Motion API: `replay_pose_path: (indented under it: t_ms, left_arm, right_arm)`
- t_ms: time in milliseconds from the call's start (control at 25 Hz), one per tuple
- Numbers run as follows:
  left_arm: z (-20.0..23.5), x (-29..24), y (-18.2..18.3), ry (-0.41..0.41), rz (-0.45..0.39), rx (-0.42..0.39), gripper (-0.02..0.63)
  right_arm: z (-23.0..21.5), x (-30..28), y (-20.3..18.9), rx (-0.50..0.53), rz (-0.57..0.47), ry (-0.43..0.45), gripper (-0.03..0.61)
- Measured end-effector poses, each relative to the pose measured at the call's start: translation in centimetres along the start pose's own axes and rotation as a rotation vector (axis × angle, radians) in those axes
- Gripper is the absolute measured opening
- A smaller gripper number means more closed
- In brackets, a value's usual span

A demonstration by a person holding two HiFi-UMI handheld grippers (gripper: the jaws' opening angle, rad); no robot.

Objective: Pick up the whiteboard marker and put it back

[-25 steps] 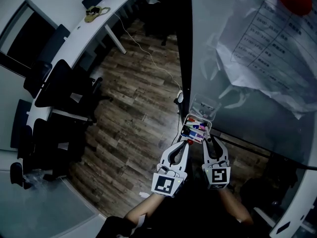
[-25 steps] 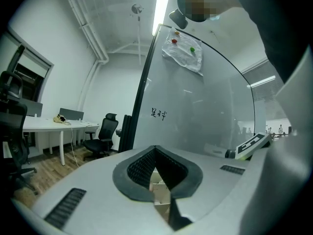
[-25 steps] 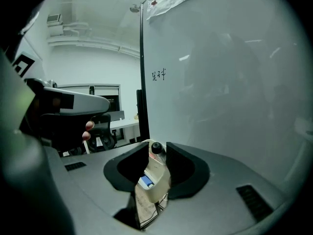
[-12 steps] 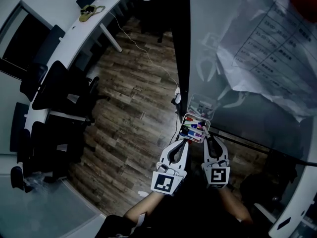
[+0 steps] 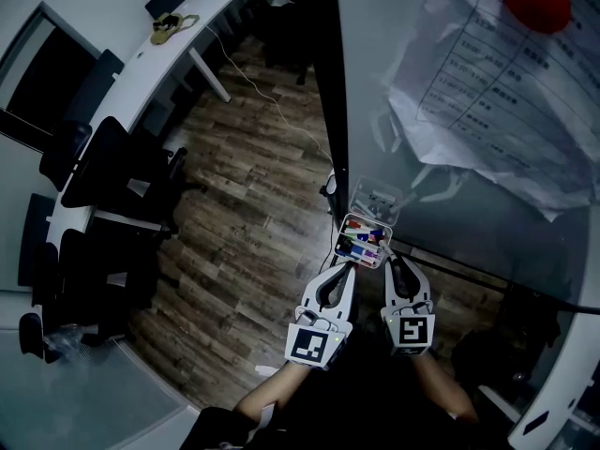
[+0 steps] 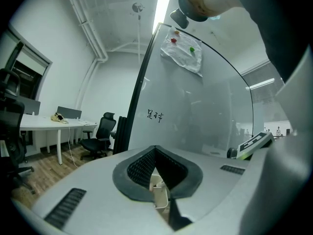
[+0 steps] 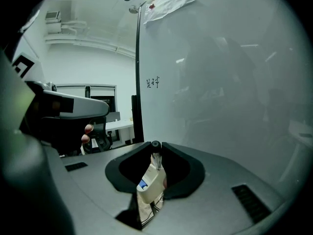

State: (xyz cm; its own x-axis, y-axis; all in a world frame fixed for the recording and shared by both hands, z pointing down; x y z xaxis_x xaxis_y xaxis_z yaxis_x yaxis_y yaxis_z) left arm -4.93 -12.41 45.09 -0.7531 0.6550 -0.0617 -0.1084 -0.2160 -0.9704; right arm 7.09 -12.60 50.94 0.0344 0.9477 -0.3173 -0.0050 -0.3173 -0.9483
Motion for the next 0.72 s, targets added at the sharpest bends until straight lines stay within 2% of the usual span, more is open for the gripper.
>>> replay_pose_path:
  t_ms: [320, 720]
  left_arm:
    - [-0.4, 0.7, 1.0, 0.043, 0.024, -0.033, 0.008]
    - [-2.7, 1.4, 1.3, 0.037, -0.038, -0.053, 0.008]
  right_arm:
    - [-0.3, 1.0, 1.7, 0.002, -0.062, 0.013, 0.078]
    - [-0.8, 3.3, 3.2, -0.017, -0.127, 0.04, 0.078]
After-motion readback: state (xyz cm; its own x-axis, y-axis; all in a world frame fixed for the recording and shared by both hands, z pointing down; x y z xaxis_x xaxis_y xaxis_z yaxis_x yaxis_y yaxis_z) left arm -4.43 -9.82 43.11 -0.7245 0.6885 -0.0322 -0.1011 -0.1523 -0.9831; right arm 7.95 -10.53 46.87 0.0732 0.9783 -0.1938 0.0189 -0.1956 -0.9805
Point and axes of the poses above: the fingertips, and each gripper's own axes: x backward along the fingers, z to its left, y out of its top, the point moved 4 cm from there along x, backward along the fingers, and after that the axes turned 15 degrees about -y, right-handed, at the moved point
